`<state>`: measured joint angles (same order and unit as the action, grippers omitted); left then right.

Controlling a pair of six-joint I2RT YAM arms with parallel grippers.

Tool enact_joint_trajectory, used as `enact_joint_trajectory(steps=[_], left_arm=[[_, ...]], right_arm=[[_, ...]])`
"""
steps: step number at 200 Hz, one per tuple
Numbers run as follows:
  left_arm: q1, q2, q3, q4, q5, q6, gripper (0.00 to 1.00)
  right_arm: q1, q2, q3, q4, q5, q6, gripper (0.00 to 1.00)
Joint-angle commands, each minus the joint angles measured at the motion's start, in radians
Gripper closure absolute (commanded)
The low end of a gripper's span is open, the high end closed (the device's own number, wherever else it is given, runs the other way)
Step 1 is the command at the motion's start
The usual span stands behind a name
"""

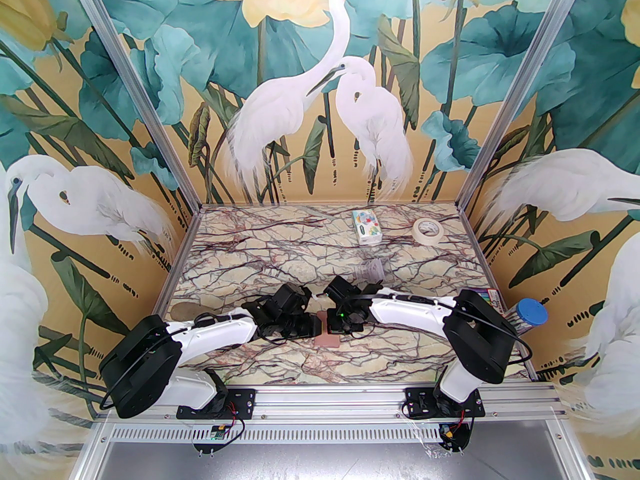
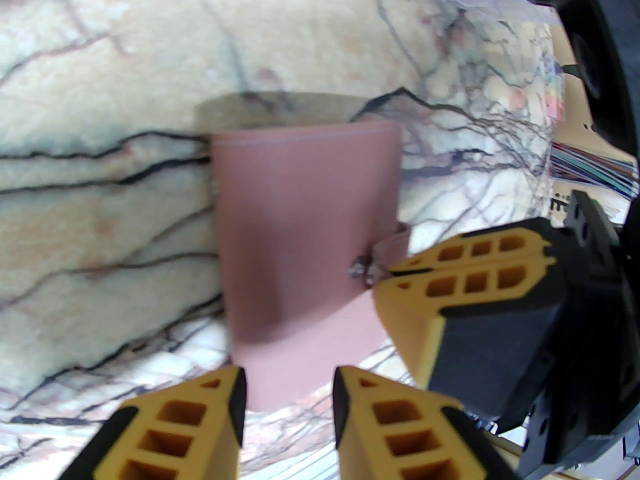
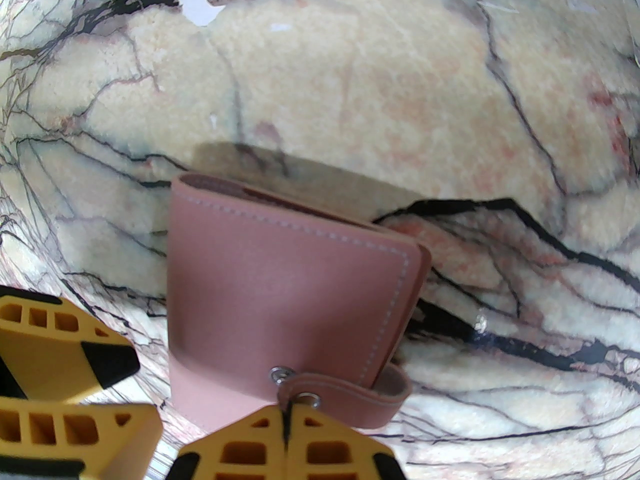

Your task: Put the credit cards into the card holder

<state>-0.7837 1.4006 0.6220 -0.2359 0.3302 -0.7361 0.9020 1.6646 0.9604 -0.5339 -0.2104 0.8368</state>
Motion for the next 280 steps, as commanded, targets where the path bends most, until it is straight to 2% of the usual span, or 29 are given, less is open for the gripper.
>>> enact_joint_trajectory(steps=[1, 68, 192, 280], left_arm=[[-0.002, 0.020, 0.015, -0.045, -0.040, 0.024, 0.65], [-0.002, 0.094, 0.013, 0.068, 0.020, 0.012, 0.66], [-0.003, 0.143, 0.008, 0.084, 0.013, 0.014, 0.78], [-0.004, 0.140, 0.009, 0.058, 0.001, 0.024, 0.79]], right_arm=[[0.005, 0.018, -0.005, -0.007, 0.008, -0.002, 1.00], [0.005, 0.020, -0.002, -0.008, 0.008, 0.002, 1.00], [0.005, 0.011, 0.003, -0.011, 0.010, 0.006, 1.00], [0.003, -0.122, -0.019, -0.077, 0.066, -0.047, 1.00]])
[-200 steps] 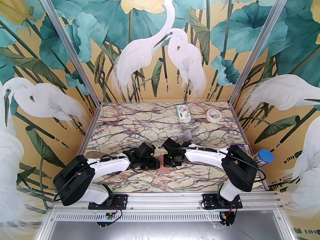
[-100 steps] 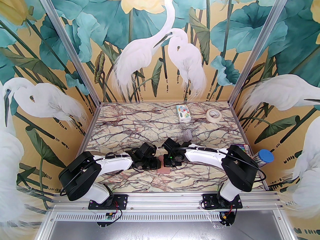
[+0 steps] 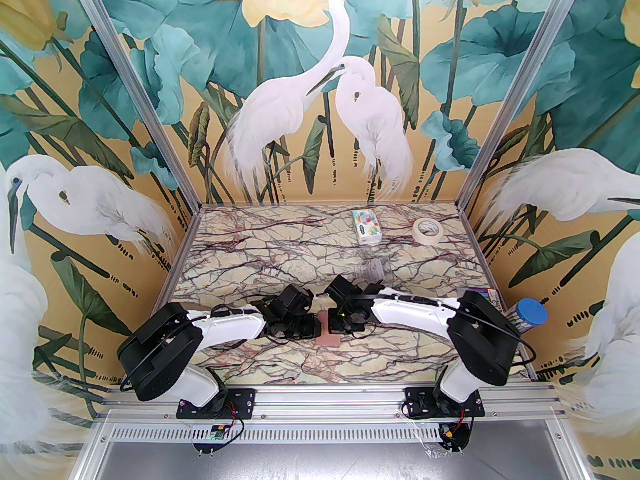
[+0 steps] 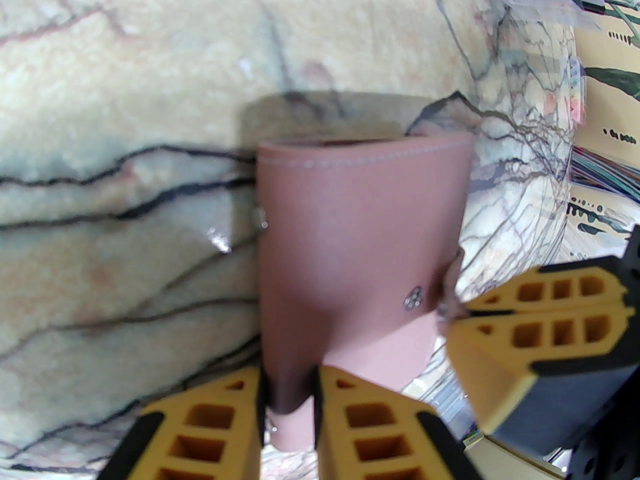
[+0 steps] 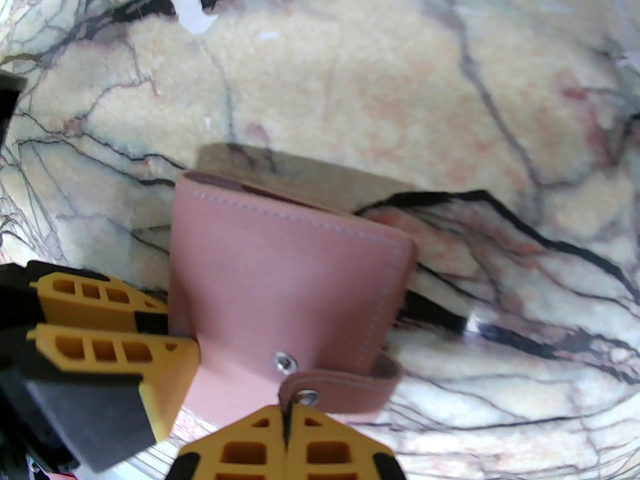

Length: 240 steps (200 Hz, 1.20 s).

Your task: Put the credit cards into the card holder

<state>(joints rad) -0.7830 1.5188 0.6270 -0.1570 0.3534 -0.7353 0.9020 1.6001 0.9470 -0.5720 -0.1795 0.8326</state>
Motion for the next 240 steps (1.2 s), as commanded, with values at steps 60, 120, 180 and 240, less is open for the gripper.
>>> enact_joint_trajectory(steps=[60, 120, 180, 240], left_arm=[[-0.004, 0.024, -0.006, -0.012, -0.022, 0.022, 0.80], [-0.004, 0.021, -0.001, -0.012, -0.019, 0.022, 0.80], [-0.004, 0.026, -0.003, -0.006, -0.017, 0.022, 0.80], [-0.004, 0.021, -0.005, -0.009, -0.017, 0.022, 0.80]], right_arm=[[0.000, -0.071, 0.023, -0.041, 0.019, -0.095, 1.00], [0.000, -0.027, 0.024, -0.003, -0.012, -0.108, 1.00], [0.000, 0.014, 0.024, 0.031, -0.040, -0.136, 1.00], [-0.002, 0.052, 0.036, 0.034, -0.051, -0.135, 1.00]])
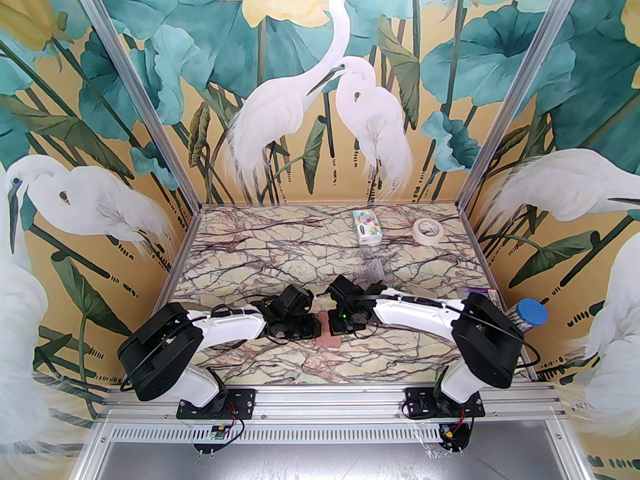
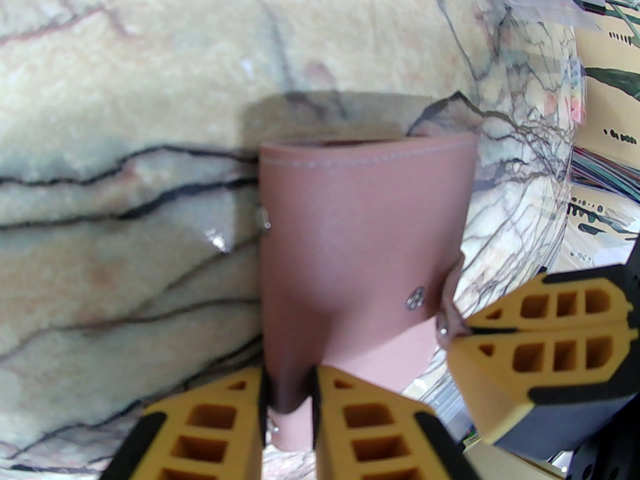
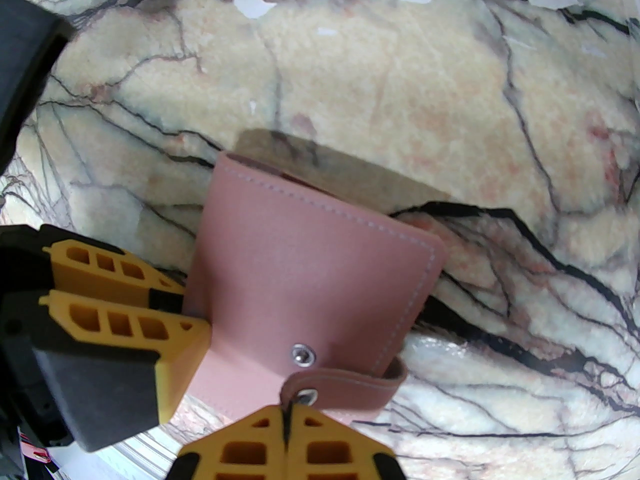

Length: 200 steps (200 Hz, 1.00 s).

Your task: Put the credit cards into the card holder

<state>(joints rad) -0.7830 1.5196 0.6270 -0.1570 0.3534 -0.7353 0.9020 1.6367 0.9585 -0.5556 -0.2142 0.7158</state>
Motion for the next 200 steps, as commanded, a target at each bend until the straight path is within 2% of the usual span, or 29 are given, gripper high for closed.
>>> enact_joint_trajectory(steps=[1, 200], left_arm=[[-0.004, 0.021, -0.005, -0.009, -0.017, 0.022, 0.80], [-0.004, 0.031, 0.000, -0.004, -0.013, 0.023, 0.80]], right_arm=[[-0.002, 0.016, 0.025, 0.017, -0.016, -0.018, 1.00], [-0.011, 0.101, 0.055, 0.008, 0.001, 0.025, 1.00]])
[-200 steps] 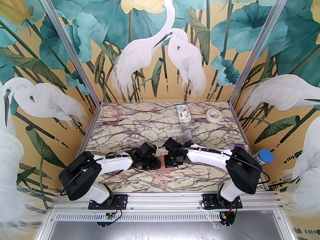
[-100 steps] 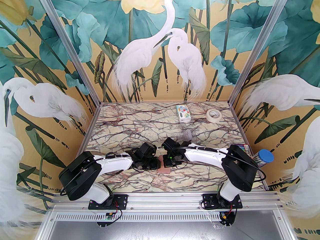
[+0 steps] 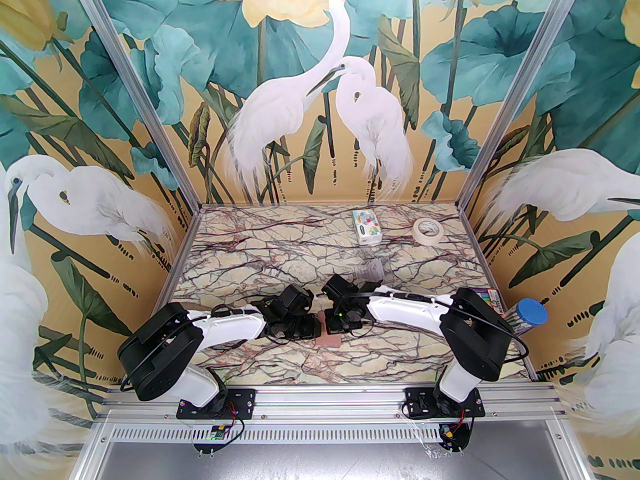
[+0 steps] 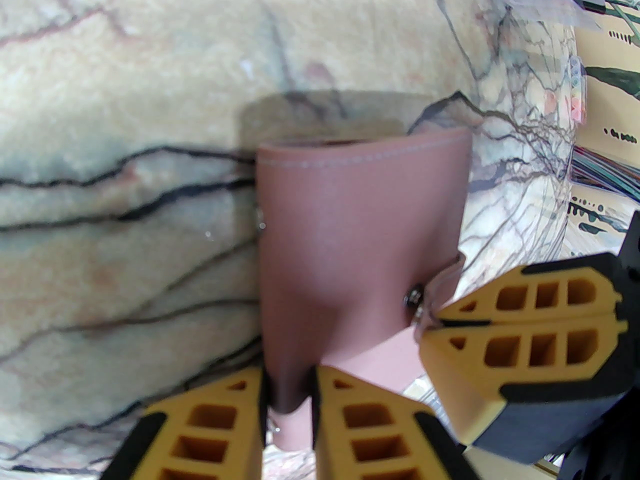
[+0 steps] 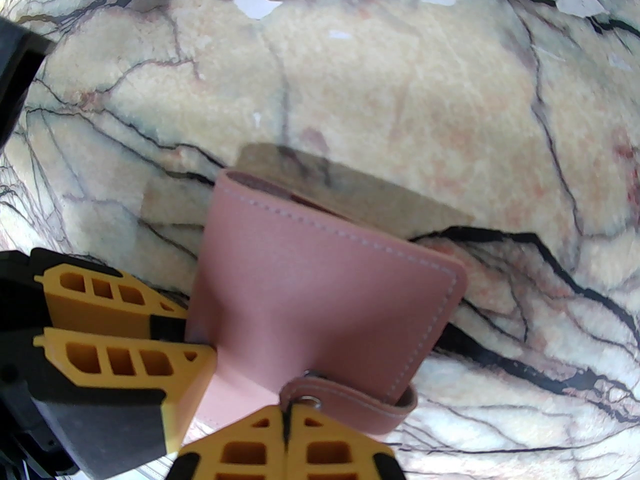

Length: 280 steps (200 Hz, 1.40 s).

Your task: Put the credit cards into the card holder

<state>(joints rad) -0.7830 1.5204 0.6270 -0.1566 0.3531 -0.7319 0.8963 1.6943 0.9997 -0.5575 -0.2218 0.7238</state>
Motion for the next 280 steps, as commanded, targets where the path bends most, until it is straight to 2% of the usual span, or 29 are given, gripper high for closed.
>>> enact_joint_trajectory(steps=[1, 87, 168, 280], left_arm=[[-0.004, 0.031, 0.000, -0.004, -0.013, 0.020, 0.80], [-0.004, 0.033, -0.003, -0.001, -0.010, 0.019, 0.80], [-0.004, 0.030, -0.004, -0.001, -0.012, 0.017, 0.80], [-0.005, 0.034, -0.001, -0.001, -0.011, 0.020, 0.80]], right_arm=[[-0.005, 0.044, 0.014, 0.010, 0.009, 0.017, 1.00], [-0.008, 0.075, 0.027, -0.017, 0.003, 0.043, 1.00], [-0.043, -0.078, -0.037, -0.017, 0.034, 0.052, 1.00], [-0.056, 0.000, -0.025, 0.013, -0.060, 0.020, 1.00]])
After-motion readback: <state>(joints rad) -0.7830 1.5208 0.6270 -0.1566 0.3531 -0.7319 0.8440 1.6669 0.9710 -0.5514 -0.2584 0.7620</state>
